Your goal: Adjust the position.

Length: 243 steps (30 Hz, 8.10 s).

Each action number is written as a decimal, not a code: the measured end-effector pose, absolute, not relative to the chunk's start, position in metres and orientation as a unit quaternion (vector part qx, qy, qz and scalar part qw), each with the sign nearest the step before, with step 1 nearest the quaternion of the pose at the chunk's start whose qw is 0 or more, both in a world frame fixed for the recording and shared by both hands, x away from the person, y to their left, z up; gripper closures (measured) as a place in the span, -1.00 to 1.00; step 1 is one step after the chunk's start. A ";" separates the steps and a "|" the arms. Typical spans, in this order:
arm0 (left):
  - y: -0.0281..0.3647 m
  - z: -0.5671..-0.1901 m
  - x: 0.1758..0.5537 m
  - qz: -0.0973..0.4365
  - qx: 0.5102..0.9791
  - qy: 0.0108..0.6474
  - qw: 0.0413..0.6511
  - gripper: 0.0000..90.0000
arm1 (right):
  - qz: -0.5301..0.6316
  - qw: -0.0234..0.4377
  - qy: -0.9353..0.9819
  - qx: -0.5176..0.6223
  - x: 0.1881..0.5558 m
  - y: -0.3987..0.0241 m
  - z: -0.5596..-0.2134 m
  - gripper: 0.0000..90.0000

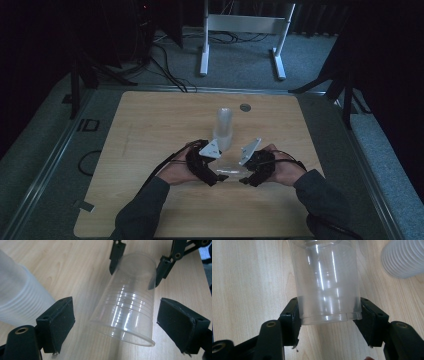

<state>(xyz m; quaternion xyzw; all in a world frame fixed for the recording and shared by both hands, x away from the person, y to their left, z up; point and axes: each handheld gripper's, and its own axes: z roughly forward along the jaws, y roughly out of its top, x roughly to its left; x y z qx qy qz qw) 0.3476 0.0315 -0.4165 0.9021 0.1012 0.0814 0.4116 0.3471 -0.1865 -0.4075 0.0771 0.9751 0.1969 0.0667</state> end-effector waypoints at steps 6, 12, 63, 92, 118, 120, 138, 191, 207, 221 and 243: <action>0.038 -0.415 0.350 0.089 0.891 0.111 0.432 -0.68 | 0.210 0.070 0.971 0.089 0.348 -0.193 -0.407 -0.08; 0.043 -0.415 0.351 0.095 0.885 0.121 0.439 -0.66 | 0.224 0.076 0.966 0.100 0.350 -0.200 -0.407 -0.08; 0.054 -0.430 0.361 0.076 0.861 0.179 0.470 -0.52 | 0.375 0.093 0.905 0.176 0.357 -0.240 -0.402 -0.08; 0.054 -0.428 0.359 0.079 0.850 0.175 0.490 -0.50 | 0.452 0.075 0.871 0.176 0.357 -0.238 -0.403 -0.07; 0.054 -0.420 0.362 0.065 0.832 0.186 0.519 -0.49 | 0.502 0.066 0.841 0.191 0.358 -0.245 -0.405 -0.07; 0.054 -0.420 0.362 0.064 0.830 0.185 0.522 -0.49 | 0.505 0.065 0.839 0.191 0.358 -0.244 -0.405 -0.07; 0.055 -0.415 0.363 0.061 0.814 0.186 0.547 -0.48 | 0.531 0.055 0.825 0.185 0.359 -0.241 -0.406 -0.07; 0.039 -0.414 0.368 0.017 0.739 0.203 0.643 -0.57 | 0.565 0.039 0.804 0.182 0.360 -0.234 -0.414 -0.07; 0.034 -0.414 0.368 0.017 0.725 0.205 0.657 -0.56 | 0.564 0.037 0.805 0.182 0.360 -0.232 -0.414 -0.07; 0.030 -0.415 0.367 0.016 0.716 0.209 0.666 -0.45 | 0.561 0.037 0.806 0.183 0.361 -0.232 -0.414 -0.07; 0.031 -0.415 0.367 0.014 0.711 0.208 0.671 -0.41 | 0.554 0.033 0.812 0.182 0.361 -0.229 -0.414 -0.17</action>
